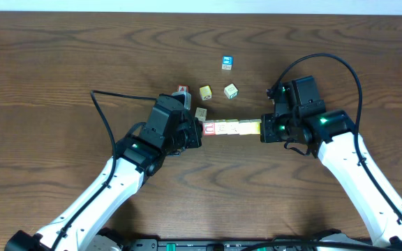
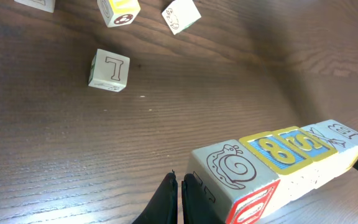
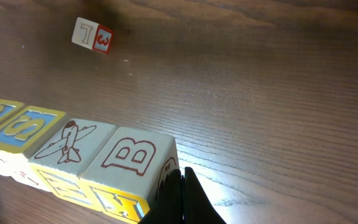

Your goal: Lift 5 blocks

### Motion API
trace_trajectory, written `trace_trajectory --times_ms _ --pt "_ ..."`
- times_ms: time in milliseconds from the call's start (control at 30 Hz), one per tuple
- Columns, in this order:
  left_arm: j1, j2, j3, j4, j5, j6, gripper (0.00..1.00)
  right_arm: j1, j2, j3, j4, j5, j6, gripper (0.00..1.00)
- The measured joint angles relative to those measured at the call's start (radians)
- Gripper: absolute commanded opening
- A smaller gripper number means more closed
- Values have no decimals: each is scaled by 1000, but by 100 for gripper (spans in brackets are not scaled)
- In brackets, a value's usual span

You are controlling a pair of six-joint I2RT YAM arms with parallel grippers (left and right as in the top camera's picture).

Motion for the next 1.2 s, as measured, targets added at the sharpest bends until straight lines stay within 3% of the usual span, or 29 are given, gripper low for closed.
trace_trajectory --times_ms 1200 --pt "-8 31 0 -37 -16 0 7 27 69 0 5 32 0 1"
